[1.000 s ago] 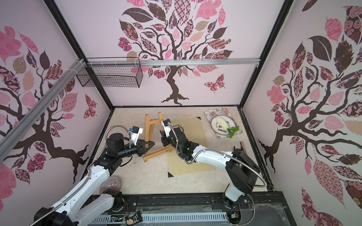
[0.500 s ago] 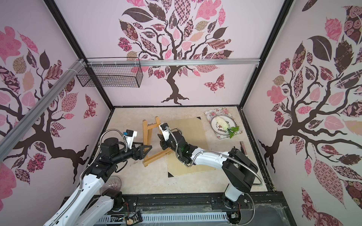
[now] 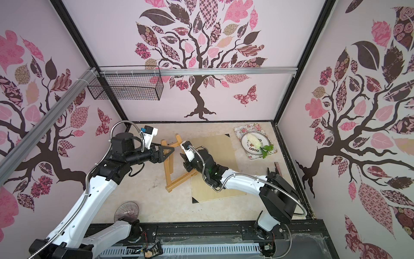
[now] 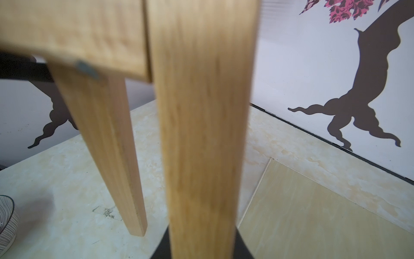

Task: Disassemble the easel
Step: Fold up the easel, then place the easel at the center of the board.

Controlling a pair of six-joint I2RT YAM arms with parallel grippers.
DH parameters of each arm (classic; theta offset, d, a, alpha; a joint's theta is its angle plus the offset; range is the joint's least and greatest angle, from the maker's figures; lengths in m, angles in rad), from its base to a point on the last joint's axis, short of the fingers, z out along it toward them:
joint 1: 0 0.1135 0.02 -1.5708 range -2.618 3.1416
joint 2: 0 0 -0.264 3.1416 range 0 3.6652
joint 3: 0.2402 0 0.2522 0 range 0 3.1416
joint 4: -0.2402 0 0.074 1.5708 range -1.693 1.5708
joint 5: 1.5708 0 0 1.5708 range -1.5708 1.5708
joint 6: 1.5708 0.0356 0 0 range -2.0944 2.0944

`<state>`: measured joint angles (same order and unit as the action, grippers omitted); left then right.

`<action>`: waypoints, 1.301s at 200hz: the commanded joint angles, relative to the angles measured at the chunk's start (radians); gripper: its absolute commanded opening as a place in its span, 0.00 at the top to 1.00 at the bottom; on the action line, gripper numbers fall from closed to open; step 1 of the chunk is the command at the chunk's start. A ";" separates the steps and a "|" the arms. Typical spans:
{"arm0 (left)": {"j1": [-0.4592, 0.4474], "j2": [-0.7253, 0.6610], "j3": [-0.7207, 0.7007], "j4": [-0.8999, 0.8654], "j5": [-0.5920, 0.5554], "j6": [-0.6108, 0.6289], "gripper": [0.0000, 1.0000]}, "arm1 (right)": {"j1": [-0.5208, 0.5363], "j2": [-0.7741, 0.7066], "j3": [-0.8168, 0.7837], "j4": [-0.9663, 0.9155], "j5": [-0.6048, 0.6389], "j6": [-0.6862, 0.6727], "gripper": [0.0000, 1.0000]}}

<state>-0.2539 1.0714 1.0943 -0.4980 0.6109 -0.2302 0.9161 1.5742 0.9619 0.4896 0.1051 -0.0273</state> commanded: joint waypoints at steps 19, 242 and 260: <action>0.005 0.044 0.039 0.034 0.071 -0.062 0.57 | 0.006 -0.043 0.078 0.050 -0.002 -0.011 1.00; 0.183 0.692 0.466 -0.763 0.229 0.499 1.00 | -0.134 -0.225 -0.065 -0.305 -0.117 0.452 0.28; 0.193 0.756 0.485 -0.769 0.284 0.512 1.00 | -0.150 -0.208 -0.074 -0.332 -0.129 0.464 0.28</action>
<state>-0.0727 1.7840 1.5131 -1.1473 0.8059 0.1917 0.7883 1.3708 0.8951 0.2367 0.0334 0.3450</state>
